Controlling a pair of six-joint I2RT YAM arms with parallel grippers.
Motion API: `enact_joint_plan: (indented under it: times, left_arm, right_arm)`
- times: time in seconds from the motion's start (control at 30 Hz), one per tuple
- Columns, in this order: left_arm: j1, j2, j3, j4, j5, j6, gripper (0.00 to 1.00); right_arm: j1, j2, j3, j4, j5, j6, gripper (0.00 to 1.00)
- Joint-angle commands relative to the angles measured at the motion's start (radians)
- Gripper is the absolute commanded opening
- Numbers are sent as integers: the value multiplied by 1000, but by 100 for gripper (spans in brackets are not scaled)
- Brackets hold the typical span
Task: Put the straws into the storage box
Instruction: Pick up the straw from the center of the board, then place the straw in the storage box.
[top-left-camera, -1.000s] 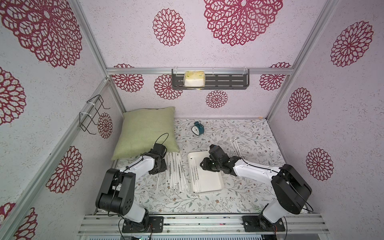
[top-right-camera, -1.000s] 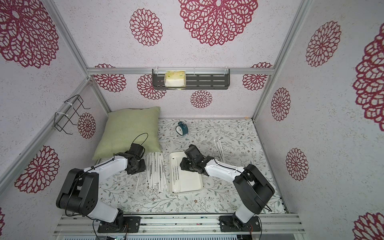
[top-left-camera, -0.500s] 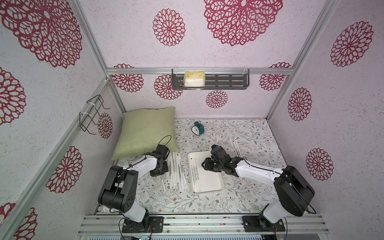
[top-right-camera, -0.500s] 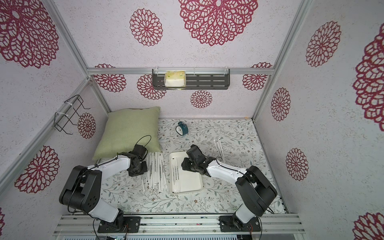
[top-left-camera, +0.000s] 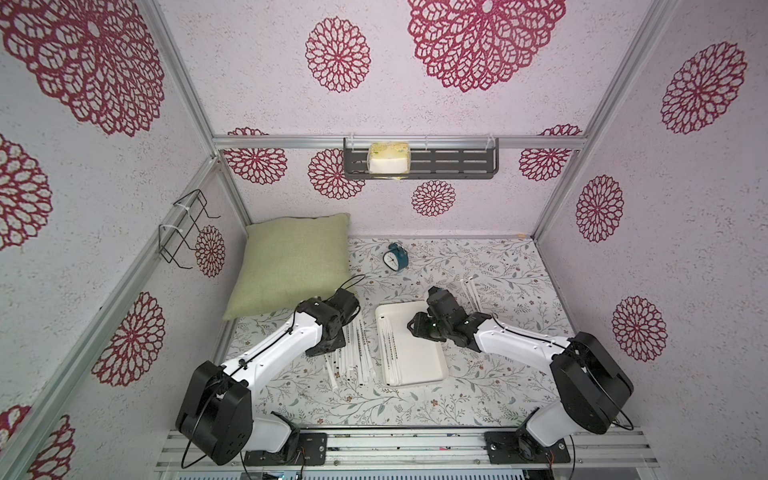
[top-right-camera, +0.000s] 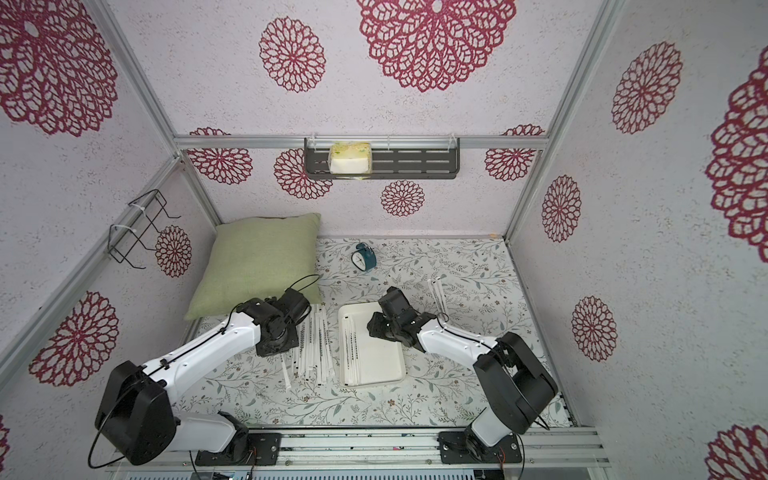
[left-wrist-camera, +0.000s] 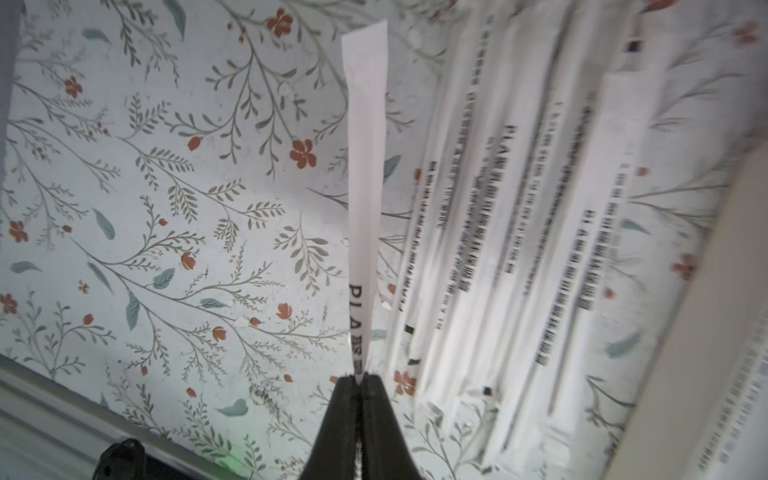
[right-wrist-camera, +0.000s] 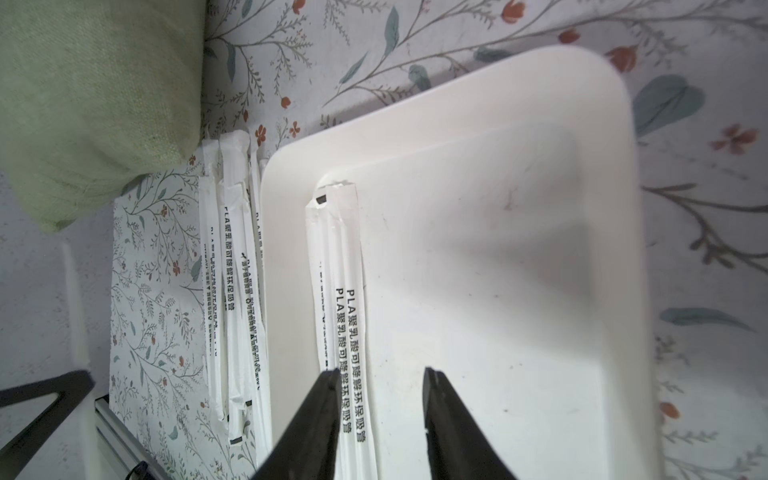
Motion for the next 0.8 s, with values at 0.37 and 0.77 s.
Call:
enact_joint_plan:
  times: [0.37, 0.77]
  left_arm:
    - [-247, 501, 508, 248, 74, -8, 6]
    - [-275, 664, 496, 260, 94, -31, 7]
  right_arm:
    - [-243, -204, -58, -62, 48, -107, 38]
    - [-270, -198, -142, -6, 27, -84, 38]
